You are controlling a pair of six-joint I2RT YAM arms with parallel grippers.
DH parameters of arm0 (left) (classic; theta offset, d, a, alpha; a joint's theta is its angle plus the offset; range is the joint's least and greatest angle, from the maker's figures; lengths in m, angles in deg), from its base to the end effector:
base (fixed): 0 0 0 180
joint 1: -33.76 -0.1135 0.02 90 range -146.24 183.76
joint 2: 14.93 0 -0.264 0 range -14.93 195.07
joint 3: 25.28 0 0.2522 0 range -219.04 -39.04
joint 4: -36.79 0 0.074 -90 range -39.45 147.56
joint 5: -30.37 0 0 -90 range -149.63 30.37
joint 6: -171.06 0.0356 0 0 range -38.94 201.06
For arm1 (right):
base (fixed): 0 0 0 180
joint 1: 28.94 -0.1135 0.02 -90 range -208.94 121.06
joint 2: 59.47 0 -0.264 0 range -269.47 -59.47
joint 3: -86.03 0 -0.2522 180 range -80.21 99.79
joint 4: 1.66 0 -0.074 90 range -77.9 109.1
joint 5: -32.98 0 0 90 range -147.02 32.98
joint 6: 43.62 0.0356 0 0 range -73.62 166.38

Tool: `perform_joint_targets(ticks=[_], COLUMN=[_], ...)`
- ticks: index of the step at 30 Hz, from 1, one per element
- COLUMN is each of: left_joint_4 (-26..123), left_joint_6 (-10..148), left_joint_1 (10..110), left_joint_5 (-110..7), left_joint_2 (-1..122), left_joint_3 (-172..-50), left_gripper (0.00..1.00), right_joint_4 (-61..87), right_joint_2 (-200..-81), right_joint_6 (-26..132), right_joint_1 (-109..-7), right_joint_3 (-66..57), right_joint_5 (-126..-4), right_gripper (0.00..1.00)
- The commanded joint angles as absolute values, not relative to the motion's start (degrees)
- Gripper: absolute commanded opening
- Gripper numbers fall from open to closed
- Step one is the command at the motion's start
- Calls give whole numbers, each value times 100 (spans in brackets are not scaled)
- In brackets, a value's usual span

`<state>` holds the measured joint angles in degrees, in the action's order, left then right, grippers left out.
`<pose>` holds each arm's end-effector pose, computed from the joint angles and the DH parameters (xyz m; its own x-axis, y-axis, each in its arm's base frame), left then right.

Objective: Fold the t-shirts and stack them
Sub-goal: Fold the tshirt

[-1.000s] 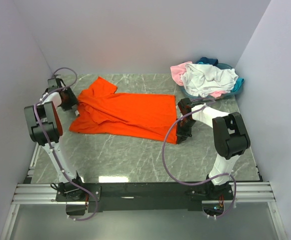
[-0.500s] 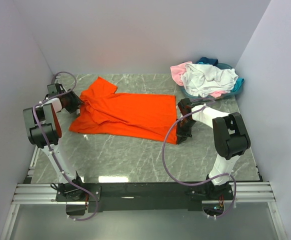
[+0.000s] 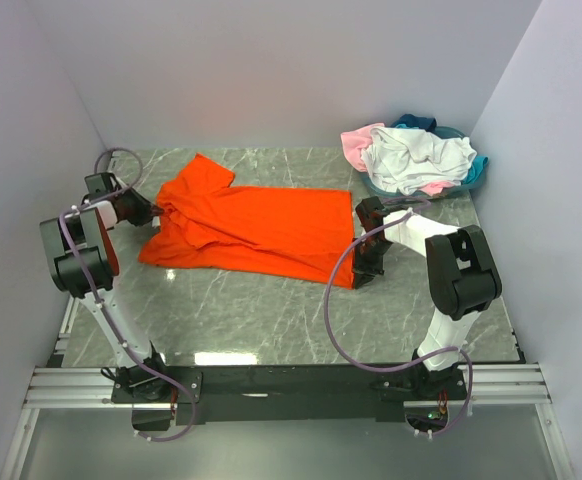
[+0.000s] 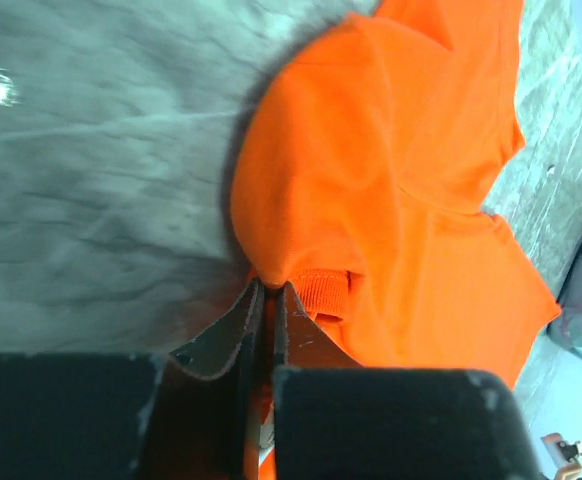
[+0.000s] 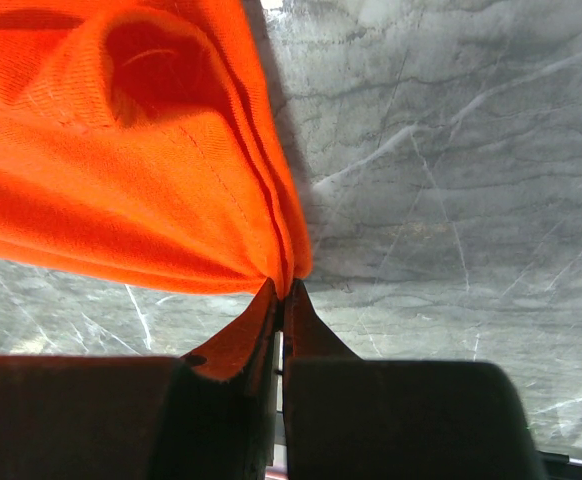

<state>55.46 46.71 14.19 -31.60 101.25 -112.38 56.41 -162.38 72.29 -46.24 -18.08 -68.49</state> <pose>0.4087 0.1275 0.1498 -0.5770 -0.7337 -0.3588 -0.3918 0.6341 -0.6666 0.2967 0.0998 0.1478 -0.9901 0.1401 0.0096 0.1389 0.9665 0.2156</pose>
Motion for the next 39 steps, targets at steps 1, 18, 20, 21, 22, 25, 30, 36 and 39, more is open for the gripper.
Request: perform_joint_targets(ticks=[1, 18, 20, 21, 22, 25, 30, 36, 39], left_joint_4=[5477, 5820, 5899, 5934, 5952, 5908, 5952, 5847, 5671], left_joint_6=[4642, 4818, 4862, 4889, 4897, 4933, 4950, 4968, 4906], left_joint_1=[1258, 1117, 1117, 1109, 1117, 1109, 1109, 1109, 1135], left_joint_5=[-2974, -3150, -3299, -3352, -3378, -3335, -3291, -3247, -3063], left_joint_2=[9977, 9450, 9397, 9380, 9362, 9283, 9019, 8852, 8940], left_joint_3=[-11382, -11717, -11656, -11551, -11481, -11148, -10559, -10109, -10004], left_gripper=[8, 64, 68, 69, 70, 70, 70, 70, 70], right_joint_4=[5868, 5929, 5938, 5947, 5956, 6026, 6070, 6079, 6052], right_joint_2=[-16291, -16300, -16257, -16204, -16177, -16098, -16089, -16125, -16107], right_joint_6=[7169, 7196, 7222, 7240, 7257, 7301, 7301, 7249, 7240], right_joint_1=[-4705, -4705, -4705, -4696, -4705, -4705, -4696, -4687, -4687], right_joint_3=[-2079, -1983, -1939, -1921, -1869, -1729, -1605, -1649, -1675], right_joint_5=[-6432, -6283, -6239, -6221, -6160, -6037, -5878, -5764, -5772], right_gripper=[0, 0, 0, 0, 0, 0, 0, 0, 0])
